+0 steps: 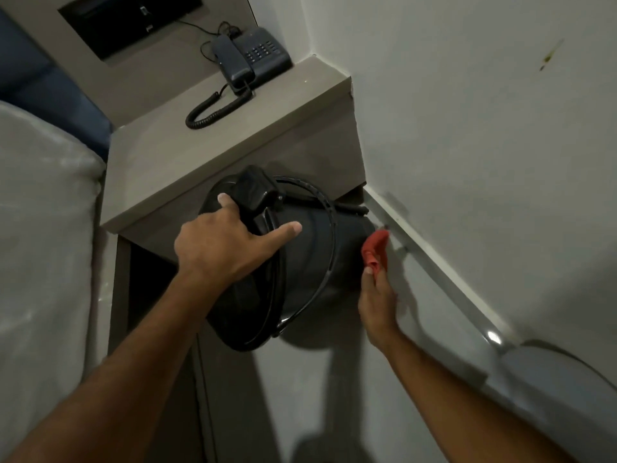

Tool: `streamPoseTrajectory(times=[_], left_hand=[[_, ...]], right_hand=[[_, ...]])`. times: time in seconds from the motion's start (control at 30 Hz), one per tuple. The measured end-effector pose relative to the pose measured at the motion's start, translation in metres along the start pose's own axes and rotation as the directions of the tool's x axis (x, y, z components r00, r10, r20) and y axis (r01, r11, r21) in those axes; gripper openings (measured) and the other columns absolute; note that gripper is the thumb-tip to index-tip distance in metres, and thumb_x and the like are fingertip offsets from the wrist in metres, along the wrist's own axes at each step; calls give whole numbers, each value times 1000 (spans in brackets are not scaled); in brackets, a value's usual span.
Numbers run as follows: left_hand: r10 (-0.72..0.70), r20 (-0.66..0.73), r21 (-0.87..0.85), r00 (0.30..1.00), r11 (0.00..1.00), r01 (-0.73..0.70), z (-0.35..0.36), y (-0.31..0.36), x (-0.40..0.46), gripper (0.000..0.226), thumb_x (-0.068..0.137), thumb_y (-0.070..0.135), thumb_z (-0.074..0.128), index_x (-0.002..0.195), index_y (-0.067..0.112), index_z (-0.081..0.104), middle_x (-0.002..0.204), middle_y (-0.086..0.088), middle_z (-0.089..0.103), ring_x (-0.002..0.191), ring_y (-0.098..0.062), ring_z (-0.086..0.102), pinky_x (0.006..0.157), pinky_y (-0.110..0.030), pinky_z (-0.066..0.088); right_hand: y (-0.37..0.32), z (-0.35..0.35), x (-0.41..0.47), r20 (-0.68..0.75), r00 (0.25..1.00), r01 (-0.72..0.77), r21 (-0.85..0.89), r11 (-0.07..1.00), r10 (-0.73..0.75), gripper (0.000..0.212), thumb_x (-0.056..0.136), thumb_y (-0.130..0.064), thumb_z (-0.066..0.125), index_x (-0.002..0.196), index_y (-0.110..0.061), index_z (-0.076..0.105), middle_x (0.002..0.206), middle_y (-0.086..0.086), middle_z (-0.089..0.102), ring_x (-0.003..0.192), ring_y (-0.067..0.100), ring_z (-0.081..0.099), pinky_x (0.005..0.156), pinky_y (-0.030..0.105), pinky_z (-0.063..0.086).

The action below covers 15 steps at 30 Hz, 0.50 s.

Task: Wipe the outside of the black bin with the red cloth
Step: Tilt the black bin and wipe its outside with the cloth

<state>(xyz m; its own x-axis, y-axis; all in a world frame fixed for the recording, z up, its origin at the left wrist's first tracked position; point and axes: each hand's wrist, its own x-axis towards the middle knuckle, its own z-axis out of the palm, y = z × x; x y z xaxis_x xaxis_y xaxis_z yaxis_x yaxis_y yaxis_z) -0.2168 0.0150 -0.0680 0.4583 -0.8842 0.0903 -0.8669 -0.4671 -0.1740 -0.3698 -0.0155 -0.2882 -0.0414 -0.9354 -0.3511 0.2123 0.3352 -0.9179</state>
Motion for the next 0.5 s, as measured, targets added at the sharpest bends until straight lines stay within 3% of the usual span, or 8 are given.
streamPoseTrajectory(times=[0.07,0.13,0.2,0.27,0.33,0.37,0.43,0.5], left_hand=[[-18,30,25,999,1000,18,-3,-1,1,143,46,105,14,149,6,28,70,-3,54,64,-20,50,54,-28,40],[5,74,19,997,1000,-6,-7,-6,2,152,39,107,13,152,6,18,75,-5,59,65,-19,53,55,-27,41],[89,176,-20,980,996,-87,-5,-16,-9,161,28,108,23,154,12,-3,103,-13,69,76,-22,62,66,-30,51],[160,321,-31,933,987,-158,7,-22,-29,171,17,102,47,145,22,-33,153,-24,35,108,-33,64,90,-43,53],[180,405,-53,896,983,-174,25,-23,-51,179,17,83,75,134,25,-47,160,-17,-19,137,-44,37,102,-55,43],[186,379,-74,906,983,-171,35,-22,-58,176,25,73,82,134,25,-48,158,-14,-28,142,-46,24,102,-57,41],[206,269,-92,941,978,-188,44,-19,-65,159,42,67,76,137,25,-44,161,-14,-23,143,-47,22,98,-56,46],[229,202,-44,952,973,-225,40,-16,-66,141,51,74,60,146,21,-30,162,-21,0,134,-45,41,89,-52,53]], right_hand=[[-9,17,-21,90,981,170,3,985,-169,40,105,-16,45,145,-11,47,147,8,51,135,18,47,108,23,36],[-8,32,-40,140,946,273,149,951,-293,45,104,-17,44,148,-24,43,152,-10,45,141,6,38,113,19,30],[-9,35,-41,118,966,189,274,943,-228,43,103,-15,44,141,-35,47,147,-13,49,141,8,39,115,24,32],[-14,29,-38,85,983,138,258,956,-165,44,104,-7,45,131,-41,50,140,-9,54,137,14,45,110,22,38],[-18,23,-36,84,985,136,132,982,-148,40,104,-14,46,127,-46,50,135,-10,56,132,15,49,99,10,41],[-19,21,-35,80,989,117,89,989,-124,37,104,-19,47,127,-48,50,135,-9,56,131,16,50,100,13,41],[-22,18,-31,96,994,47,83,995,-55,36,104,-27,46,135,-45,52,142,-7,55,134,18,49,111,34,41],[-30,15,-27,114,993,2,88,996,-12,40,105,-31,44,144,-39,47,146,-3,53,135,20,48,112,48,40]])
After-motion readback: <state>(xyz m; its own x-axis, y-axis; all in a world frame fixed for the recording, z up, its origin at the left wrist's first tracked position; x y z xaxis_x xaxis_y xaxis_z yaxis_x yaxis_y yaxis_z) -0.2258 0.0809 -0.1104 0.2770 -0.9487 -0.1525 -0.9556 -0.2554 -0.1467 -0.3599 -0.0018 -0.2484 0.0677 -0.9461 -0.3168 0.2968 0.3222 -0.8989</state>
